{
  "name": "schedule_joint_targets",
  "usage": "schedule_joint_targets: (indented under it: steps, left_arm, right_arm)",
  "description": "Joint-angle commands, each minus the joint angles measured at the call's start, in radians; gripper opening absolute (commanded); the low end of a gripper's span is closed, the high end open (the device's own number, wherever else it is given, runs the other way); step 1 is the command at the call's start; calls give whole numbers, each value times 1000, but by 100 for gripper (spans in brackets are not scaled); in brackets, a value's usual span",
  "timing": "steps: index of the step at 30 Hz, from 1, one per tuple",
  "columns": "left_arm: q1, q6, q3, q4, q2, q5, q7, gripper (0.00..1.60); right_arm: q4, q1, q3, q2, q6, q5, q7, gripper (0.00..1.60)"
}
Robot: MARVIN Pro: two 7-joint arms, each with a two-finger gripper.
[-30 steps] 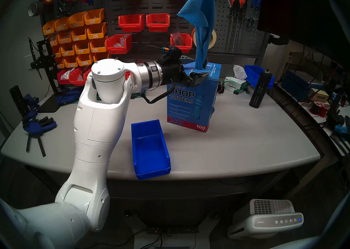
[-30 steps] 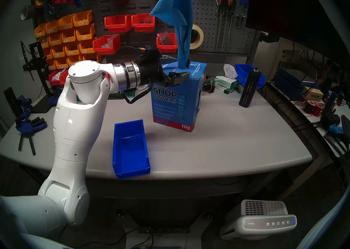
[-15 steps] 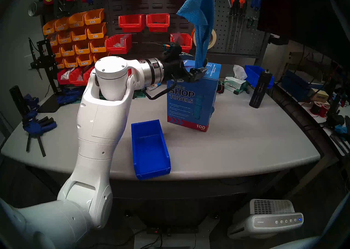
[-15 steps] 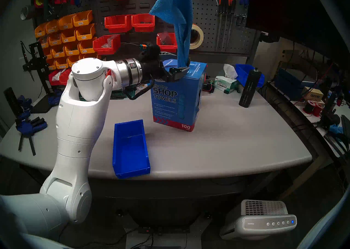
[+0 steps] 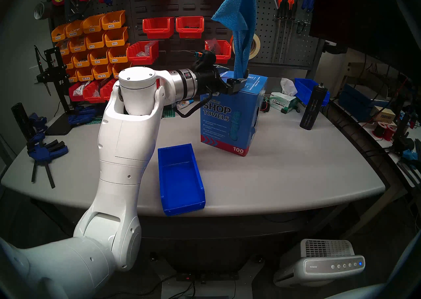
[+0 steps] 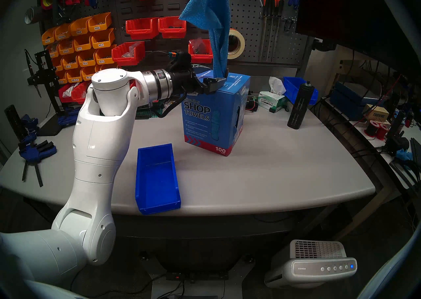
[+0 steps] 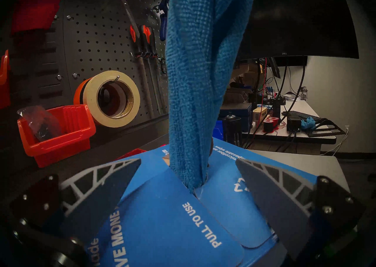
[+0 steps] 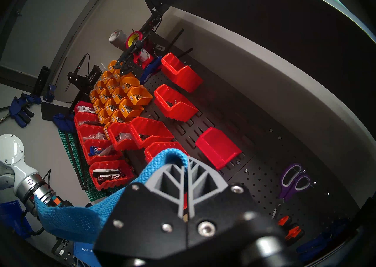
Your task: Take out a shop towel
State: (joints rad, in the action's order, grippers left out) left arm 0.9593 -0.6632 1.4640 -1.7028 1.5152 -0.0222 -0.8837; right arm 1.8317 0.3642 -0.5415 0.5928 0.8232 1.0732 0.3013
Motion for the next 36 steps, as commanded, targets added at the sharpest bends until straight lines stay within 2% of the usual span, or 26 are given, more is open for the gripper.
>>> schedule_joint_targets:
  steps: [1, 15, 21, 36]
  left_arm:
    - [-71, -30, 31, -24, 22, -37, -17, 160]
    - [-62, -70, 58, -53, 21, -60, -50, 160]
    - [-57, -90, 56, -56, 45, -69, -54, 160]
    - [-47, -86, 21, -66, 70, -51, -42, 160]
  right_arm:
    - [-2, 29, -17, 4, 1, -11, -8, 0]
    - [-11, 33, -9, 25, 1, -19, -12, 0]
    - [-12, 35, -8, 29, 4, -20, -11, 0]
    - [-14, 48, -8, 35, 17, -23, -4, 0]
